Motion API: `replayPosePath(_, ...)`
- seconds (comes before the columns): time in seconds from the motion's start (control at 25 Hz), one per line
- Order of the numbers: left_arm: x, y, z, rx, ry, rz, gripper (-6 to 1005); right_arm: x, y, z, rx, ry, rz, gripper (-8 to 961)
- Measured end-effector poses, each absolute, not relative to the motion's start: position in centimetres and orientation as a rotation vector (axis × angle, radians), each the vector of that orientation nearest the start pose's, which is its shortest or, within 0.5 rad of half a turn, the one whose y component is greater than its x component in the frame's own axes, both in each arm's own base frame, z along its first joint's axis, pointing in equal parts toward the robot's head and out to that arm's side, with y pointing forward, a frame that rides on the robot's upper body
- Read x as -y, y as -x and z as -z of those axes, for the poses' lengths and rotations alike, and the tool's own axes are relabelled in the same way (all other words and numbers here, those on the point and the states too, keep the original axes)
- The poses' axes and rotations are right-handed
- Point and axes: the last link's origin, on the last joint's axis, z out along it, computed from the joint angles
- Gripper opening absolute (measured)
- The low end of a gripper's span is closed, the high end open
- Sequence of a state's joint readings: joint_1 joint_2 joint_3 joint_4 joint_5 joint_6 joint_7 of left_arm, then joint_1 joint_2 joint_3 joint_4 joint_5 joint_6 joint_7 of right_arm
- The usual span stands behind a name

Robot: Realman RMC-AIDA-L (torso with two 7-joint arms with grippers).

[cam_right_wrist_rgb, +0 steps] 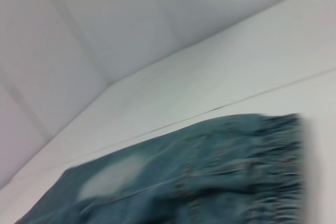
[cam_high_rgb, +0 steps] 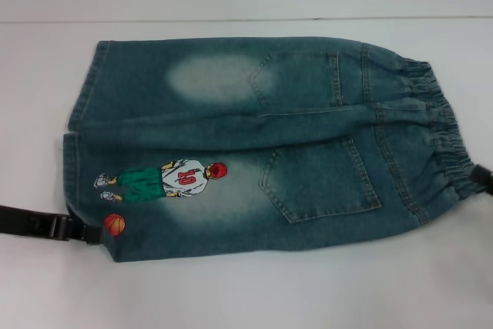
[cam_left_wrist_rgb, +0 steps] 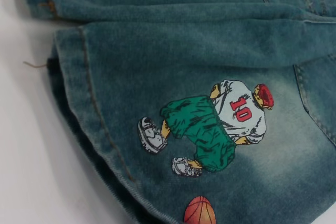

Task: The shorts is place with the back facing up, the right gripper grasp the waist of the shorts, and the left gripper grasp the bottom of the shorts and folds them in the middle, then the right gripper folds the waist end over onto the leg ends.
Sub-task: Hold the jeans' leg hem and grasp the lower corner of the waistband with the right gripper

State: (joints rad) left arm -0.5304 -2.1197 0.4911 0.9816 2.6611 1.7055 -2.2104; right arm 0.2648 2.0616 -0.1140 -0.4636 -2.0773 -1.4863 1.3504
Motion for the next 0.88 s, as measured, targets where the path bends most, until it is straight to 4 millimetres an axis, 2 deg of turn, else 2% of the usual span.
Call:
replayPosePath(0.28, -30.3, 31.0, -3.5, 1.693, 2.402, 0.060, 22, -23.9, -40.4, -3.7, -1.361, 1.830, -0.866, 912)
replayPosePath(0.88, -30.6, 30.7, -3.5, 1.683, 2.412, 0.063, 22, -25.8, -39.1, -2.6, -1.464, 1.915, -0.845, 910)
